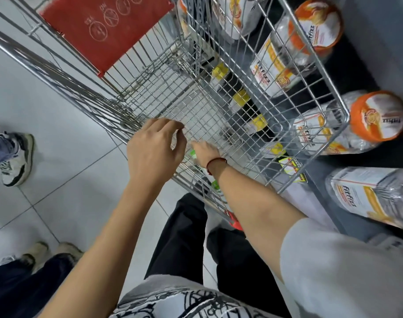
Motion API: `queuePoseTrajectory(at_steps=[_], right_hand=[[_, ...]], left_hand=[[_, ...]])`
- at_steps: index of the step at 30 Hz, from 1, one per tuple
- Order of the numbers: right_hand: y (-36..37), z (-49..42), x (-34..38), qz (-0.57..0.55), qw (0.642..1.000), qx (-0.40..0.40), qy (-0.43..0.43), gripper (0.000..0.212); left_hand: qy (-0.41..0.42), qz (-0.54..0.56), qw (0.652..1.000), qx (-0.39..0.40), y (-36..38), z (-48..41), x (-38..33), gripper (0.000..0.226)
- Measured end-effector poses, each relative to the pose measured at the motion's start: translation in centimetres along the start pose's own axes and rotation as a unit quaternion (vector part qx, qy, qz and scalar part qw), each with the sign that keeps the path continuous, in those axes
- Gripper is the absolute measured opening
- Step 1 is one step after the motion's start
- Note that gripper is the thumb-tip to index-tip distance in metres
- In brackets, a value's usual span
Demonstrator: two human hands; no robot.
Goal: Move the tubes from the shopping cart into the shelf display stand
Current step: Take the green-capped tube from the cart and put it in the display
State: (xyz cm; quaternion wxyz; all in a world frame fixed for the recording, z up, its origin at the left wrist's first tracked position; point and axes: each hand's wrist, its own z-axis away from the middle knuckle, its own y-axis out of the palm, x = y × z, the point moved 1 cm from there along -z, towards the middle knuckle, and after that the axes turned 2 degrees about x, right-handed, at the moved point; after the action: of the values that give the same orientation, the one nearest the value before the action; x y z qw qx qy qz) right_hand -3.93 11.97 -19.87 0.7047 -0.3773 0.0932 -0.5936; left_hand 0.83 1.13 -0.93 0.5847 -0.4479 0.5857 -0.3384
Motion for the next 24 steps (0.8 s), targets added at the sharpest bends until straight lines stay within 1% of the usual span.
queuePoseTrajectory(at_steps=[6, 9, 13, 16, 21, 24], right_hand=[[-2.9, 2.5, -1.9, -0.127, 0.989, -0.050, 0.051, 0.041], [-4.7, 4.8, -3.7, -0.155, 0.981, -0.083, 0.077, 0.035], [-7.0, 7.9, -5.3, -0.188, 0.970, -0.125, 0.092, 0.044], [-9.0, 10.8, -6.1, -0.237, 0.952, -0.158, 0.108, 0.046], [-13.0, 16.2, -6.3, -0.270, 0.930, -0.232, 0.088, 0.047], [-15.8, 20.0, -6.6, -0.287, 0.915, -0.276, 0.072, 0.044]], left_hand=[[0.010, -0.017, 1.000, -0.017, 0.1, 0.1, 0.0, 0.007], [0.015, -0.020, 1.000, -0.011, 0.0, 0.1, -0.1, 0.007], [0.015, -0.019, 1.000, 0.017, 0.0, 0.3, -0.1, 0.009], [0.011, -0.015, 0.999, 0.036, -0.5, 0.2, -0.4, 0.009], [0.011, 0.026, 0.998, 0.057, -1.5, -0.1, -1.2, 0.011], [0.038, 0.046, 0.997, 0.052, -2.0, -0.9, -3.2, 0.012]])
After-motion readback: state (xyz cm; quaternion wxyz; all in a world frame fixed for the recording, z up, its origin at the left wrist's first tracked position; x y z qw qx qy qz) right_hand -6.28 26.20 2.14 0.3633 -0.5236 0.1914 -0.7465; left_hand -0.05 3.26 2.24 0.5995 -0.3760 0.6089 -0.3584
